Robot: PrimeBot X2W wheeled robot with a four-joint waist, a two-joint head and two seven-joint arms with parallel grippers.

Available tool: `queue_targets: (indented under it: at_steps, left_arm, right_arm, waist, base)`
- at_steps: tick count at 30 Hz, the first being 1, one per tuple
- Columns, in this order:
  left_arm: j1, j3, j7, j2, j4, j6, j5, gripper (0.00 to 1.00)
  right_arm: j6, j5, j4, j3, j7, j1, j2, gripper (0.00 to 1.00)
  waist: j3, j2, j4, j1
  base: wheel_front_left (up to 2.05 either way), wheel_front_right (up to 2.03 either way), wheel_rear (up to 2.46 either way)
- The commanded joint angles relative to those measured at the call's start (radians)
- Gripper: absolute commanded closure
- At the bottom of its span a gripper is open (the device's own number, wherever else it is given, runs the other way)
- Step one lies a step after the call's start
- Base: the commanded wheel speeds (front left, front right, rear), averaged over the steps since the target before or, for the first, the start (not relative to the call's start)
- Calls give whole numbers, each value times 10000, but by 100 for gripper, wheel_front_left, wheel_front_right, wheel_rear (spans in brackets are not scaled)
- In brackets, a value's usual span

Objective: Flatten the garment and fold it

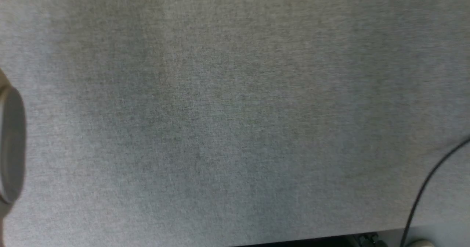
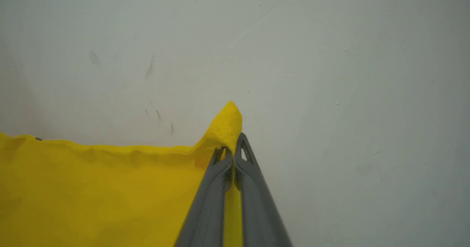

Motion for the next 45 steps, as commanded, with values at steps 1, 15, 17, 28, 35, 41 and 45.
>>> queue_targets:
  at_steps: [1,15,17,28,35,41,45]
  left_arm:
    - [533,70,-43,44,-242,-157,-184,100]
    - [4806,426,795,752,-2918,-235,-1605,100]
    - [5761,565,1014,923,-3545,-115,-1771,100]
    - [11274,1460,2348,1495,-6753,702,-2930,100]
    - [14065,1145,2999,1482,-7241,667,-3375,100]
    - [15824,786,3479,1409,-6976,679,-3709,100]
    - [16737,631,3727,1332,-6869,748,-3941,100]
  right_arm:
    - [-11,134,135,269,-201,347,-20,100]
    - [-11,3553,-1076,2142,-74,3354,-1451,100]
    - [-11,4179,-1729,2326,198,4182,-1748,100]
    - [-11,6001,-5402,1547,1847,9104,-2284,100]
    - [-11,6639,-6409,793,2429,11967,-1589,100]
    - [-11,7463,-6810,872,3201,14176,-1390,100]
    - [-11,7909,-7077,870,3660,15442,-1455,100]
  waist:
    - [560,1,312,-3]
    - [-330,1,604,-3]
    - [-540,1,609,-3]
    - [-1949,1,661,-3]
    - [-3124,1,783,-3]
    - [-4253,1,837,-3]
    - [-4810,1,874,-3]
  base:
    - [0,0,0]
    - [0,0,0]
    - [0,0,0]
    - [0,0,0]
    - [0,0,0]
    - [0,0,0]
    - [0,0,0]
